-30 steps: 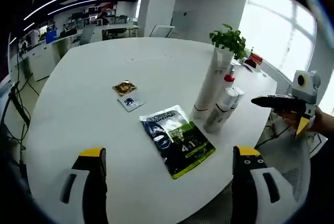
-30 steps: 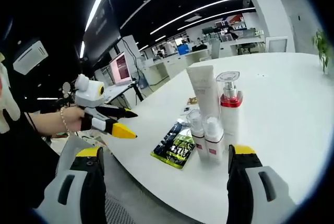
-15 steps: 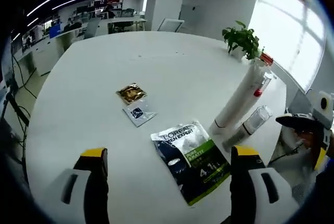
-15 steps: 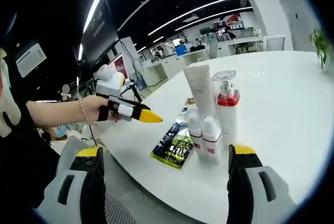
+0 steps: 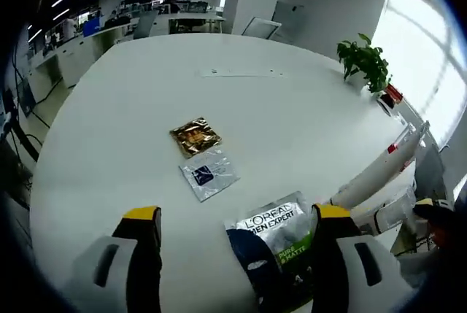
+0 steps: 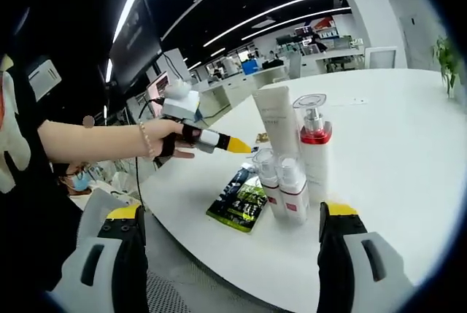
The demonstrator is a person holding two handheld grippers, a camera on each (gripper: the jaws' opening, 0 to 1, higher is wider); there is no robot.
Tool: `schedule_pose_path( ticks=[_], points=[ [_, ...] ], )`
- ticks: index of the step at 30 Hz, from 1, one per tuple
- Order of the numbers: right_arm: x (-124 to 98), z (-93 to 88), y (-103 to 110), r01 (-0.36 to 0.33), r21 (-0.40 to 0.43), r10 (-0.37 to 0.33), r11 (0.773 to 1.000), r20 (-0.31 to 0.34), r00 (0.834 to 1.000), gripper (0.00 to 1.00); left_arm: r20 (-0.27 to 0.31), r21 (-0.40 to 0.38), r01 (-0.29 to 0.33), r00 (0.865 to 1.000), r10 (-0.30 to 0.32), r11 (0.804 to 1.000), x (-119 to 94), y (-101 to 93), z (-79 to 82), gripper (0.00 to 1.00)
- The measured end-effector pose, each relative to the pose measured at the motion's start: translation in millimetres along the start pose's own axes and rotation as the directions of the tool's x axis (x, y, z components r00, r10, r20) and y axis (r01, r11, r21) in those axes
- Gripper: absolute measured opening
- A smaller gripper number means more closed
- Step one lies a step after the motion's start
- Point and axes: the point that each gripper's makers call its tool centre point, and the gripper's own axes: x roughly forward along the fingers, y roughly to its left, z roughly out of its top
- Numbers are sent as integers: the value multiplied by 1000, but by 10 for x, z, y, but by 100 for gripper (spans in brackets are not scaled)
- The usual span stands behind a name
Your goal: Arrange the skincare products in the storage area until every visible bottle or jar stands upright without overlapping.
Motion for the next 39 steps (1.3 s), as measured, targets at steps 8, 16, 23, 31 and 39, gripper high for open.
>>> schedule_pose_path(
  ticks=[8,16,23,31,39],
  points=[
    [2,0,22,2,10,-2,1000,-8,1000,99,-34,46,-75,996,77,996,269,123,124,70],
    [-10,17,8,8,37,-7,999,-3,1000,99,-52,37,-170,984,172,985,467,201,146,67],
    [-16,19,1,12,49,-12,999,-2,1000,99,-69,5,-209,976,209,978,559,225,108,62],
    [-20,17,-16,21,56,-21,998,-2,1000,99,-90,8,-266,960,265,964,621,287,86,57],
    [-17,8,-38,25,63,-25,998,-4,1000,99,-70,22,-272,959,273,962,671,340,143,55]
  ],
)
